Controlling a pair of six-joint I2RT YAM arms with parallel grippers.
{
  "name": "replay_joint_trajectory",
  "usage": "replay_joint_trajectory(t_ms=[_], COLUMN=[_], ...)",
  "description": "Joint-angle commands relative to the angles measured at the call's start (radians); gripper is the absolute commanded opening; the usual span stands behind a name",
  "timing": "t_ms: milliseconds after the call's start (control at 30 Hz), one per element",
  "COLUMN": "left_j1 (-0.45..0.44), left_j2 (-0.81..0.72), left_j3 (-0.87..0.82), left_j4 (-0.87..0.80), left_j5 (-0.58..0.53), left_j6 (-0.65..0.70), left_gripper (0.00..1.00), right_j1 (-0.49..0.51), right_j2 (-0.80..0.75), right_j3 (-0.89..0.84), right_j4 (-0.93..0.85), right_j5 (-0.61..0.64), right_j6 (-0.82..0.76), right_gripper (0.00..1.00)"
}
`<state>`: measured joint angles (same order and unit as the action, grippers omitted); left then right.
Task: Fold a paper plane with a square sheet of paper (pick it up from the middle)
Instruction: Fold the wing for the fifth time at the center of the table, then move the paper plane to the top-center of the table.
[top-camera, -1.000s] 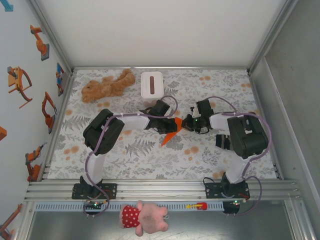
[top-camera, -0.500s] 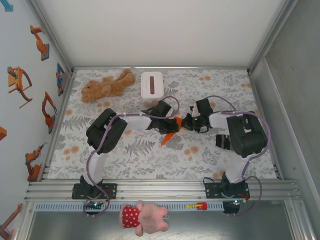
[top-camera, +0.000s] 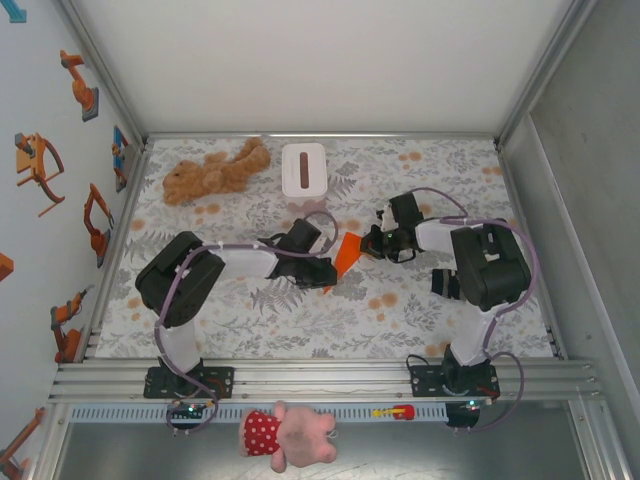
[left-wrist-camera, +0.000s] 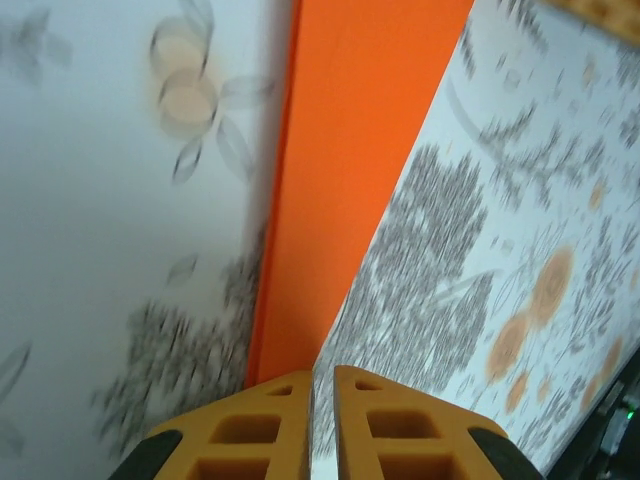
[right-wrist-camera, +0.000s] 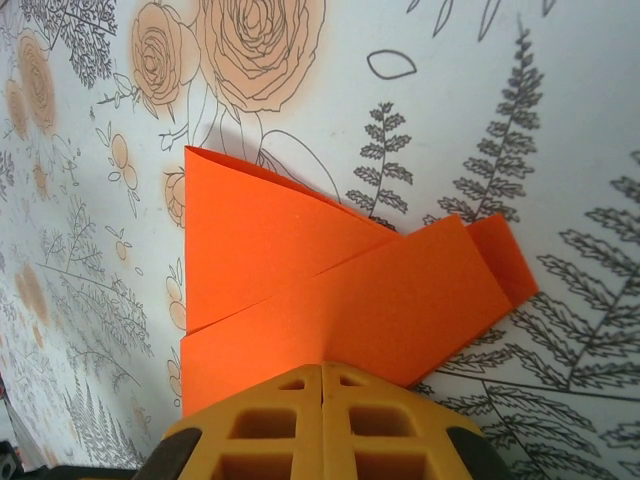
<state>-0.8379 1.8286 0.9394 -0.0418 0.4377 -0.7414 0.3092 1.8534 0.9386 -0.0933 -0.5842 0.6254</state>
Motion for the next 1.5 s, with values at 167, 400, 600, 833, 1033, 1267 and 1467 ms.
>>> replay_joint_trajectory(t_ms=[167, 400, 600, 833, 1033, 1267, 1467], left_j1=[0.001, 0.047, 0.139, 0.242, 0.275, 0.286, 0.290], left_j2=[-0.150, -0.344, -0.505, -0.645, -0.674, -0.673, -0.670], left_j3=[-0.012, 0.010, -0.023, -0.097, -0.175, -0.230, -0.251], left_j4=[-0.173, -0.264, -0.363, -0.384, -0.330, -0.281, -0.273], left_j5=[-0.068, -0.203, -0.357, -0.487, -0.503, -0.469, -0.470], left_j6=[0.078, 0.091, 0.079, 0.065, 0.029, 0.016, 0.011], left_gripper=[0.16, 0.35, 0.68, 0.93, 0.96, 0.96, 0.96], right_j1=[-0.009, 0.032, 0.115, 0.267, 0.348, 0.381, 0.387], right_j2=[-0.036, -0.186, -0.278, -0.280, -0.190, -0.084, -0.080], right_j3=[0.043, 0.078, 0.073, 0.113, 0.177, 0.258, 0.268], right_j4=[-0.096, -0.233, -0.360, -0.388, -0.388, -0.448, -0.503], right_j5=[0.026, 0.092, 0.333, 0.504, 0.574, 0.649, 0.701], right_j6=[-0.060, -0.053, 0.052, 0.211, 0.319, 0.400, 0.443], right_gripper=[0.01, 0.23, 0.48, 0.69, 0.69, 0.64, 0.54])
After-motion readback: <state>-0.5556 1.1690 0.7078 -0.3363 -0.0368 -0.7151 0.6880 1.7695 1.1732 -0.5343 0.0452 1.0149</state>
